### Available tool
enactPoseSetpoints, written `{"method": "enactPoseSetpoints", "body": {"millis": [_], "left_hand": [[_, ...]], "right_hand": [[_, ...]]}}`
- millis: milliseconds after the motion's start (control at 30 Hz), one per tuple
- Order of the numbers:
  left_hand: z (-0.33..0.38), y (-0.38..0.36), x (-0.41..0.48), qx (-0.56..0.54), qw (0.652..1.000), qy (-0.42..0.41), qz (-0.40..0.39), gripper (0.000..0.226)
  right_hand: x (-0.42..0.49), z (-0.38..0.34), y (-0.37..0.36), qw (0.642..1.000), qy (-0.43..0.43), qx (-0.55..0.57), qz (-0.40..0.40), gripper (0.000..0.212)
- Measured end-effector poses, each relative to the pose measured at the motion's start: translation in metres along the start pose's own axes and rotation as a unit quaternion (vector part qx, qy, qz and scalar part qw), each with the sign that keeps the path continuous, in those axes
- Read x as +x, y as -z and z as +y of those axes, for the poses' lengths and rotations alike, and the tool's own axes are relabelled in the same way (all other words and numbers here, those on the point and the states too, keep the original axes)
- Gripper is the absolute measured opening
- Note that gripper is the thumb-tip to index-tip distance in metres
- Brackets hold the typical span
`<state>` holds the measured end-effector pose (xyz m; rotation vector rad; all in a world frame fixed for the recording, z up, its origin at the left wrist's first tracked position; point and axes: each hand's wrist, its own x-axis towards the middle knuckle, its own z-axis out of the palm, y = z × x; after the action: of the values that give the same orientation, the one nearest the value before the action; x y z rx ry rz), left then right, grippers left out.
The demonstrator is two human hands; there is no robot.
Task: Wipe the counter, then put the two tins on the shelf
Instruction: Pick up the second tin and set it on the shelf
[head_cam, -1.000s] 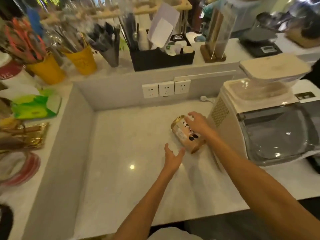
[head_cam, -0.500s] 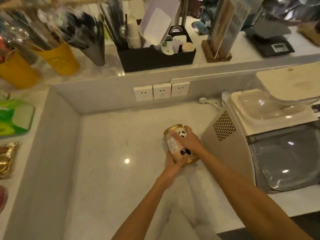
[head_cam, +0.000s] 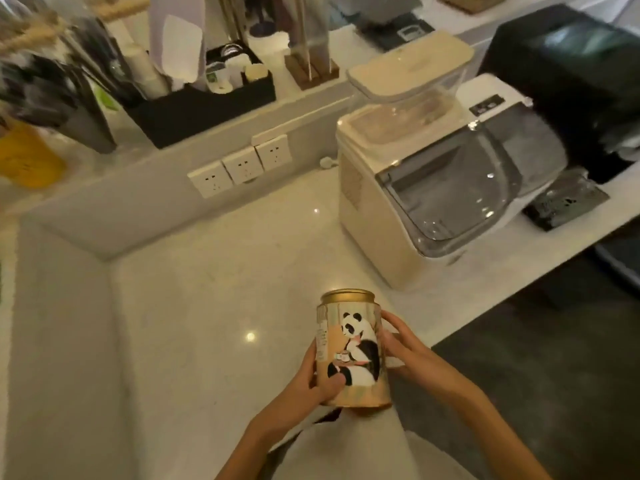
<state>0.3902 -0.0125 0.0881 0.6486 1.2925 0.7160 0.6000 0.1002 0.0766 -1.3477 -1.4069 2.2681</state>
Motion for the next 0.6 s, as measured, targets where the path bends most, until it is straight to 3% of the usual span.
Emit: {"method": "enactPoseSetpoints", "body": {"millis": [67, 133, 200, 267, 367, 467, 600], "left_hand": [[-0.004, -0.036, 0.001, 0.023, 0.998, 0.030, -0.045, 0.080], [-0.007, -0.077, 0.001, 0.052, 0.992, 0.044, -0.105, 0.073], [-0.014, -0.117, 0.003, 0.085, 0.981, 0.038, -0.172, 0.072], [-0.021, -0.154, 0.003, 0.121, 0.965, 0.044, -0.230, 0.076], [-0.037, -0.210, -0.005, 0.183, 0.930, 0.038, -0.316, 0.091], [-0.060, -0.271, -0.026, 0.215, 0.890, 0.033, -0.402, 0.076], [-0.097, -0.346, -0.061, 0.311, 0.804, 0.054, -0.503, 0.083]], "right_hand": [[-0.042, 0.030, 0.010, 0.997, 0.001, 0.058, 0.051, 0.052], [-0.084, 0.059, 0.017, 0.986, 0.015, 0.134, 0.101, 0.062], [-0.124, 0.086, 0.023, 0.965, 0.043, 0.199, 0.165, 0.073], [-0.167, 0.108, 0.022, 0.934, 0.069, 0.245, 0.250, 0.069], [-0.236, 0.139, 0.010, 0.868, 0.102, 0.285, 0.394, 0.065], [-0.302, 0.180, -0.008, 0.797, 0.128, 0.306, 0.504, 0.070], [-0.383, 0.238, -0.043, 0.691, 0.128, 0.368, 0.609, 0.084]]}}
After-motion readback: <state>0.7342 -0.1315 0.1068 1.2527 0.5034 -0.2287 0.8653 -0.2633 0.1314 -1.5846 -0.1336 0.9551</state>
